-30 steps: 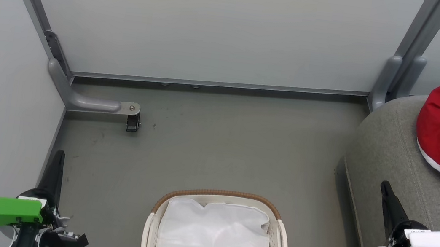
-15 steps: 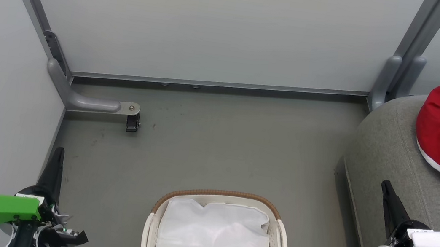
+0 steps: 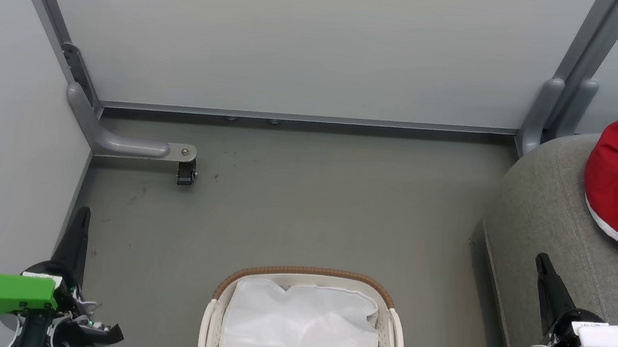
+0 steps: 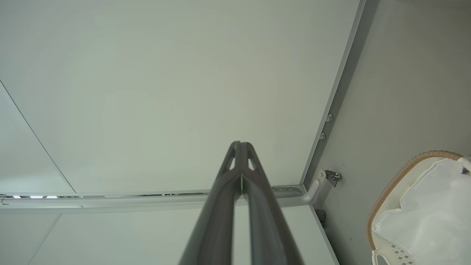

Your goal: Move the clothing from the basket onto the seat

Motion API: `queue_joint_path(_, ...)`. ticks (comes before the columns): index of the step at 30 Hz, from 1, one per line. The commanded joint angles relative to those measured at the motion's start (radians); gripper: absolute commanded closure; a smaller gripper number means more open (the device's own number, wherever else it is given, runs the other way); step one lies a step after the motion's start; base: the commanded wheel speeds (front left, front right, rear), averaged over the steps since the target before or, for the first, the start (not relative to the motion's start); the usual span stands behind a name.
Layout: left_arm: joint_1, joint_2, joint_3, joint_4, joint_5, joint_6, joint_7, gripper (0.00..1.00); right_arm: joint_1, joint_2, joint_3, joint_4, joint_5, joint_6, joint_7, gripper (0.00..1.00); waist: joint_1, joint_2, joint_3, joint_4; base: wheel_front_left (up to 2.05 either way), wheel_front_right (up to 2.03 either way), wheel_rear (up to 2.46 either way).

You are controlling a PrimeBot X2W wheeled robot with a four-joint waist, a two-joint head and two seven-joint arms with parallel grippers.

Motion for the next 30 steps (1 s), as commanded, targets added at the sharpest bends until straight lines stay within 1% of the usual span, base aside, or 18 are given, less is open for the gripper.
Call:
queue_joint_path(1, -0.011, 0.007, 0.002, -0.002, -0.003, -0.004, 0.003, 1.0, 0.01, -0.006, -0.002, -0.004, 0.003, -0.001, 0.003, 1.0, 0.0, 0.0, 0.0, 0.0, 0.0, 0.0, 0.0)
queue_joint_path(30, -0.011, 0.007, 0.002, -0.002, -0.003, -0.004, 0.003, 1.0, 0.011, -0.006, -0.002, -0.004, 0.003, -0.001, 0.003, 1.0, 0.0, 0.0, 0.0, 0.0, 0.0, 0.0, 0.0)
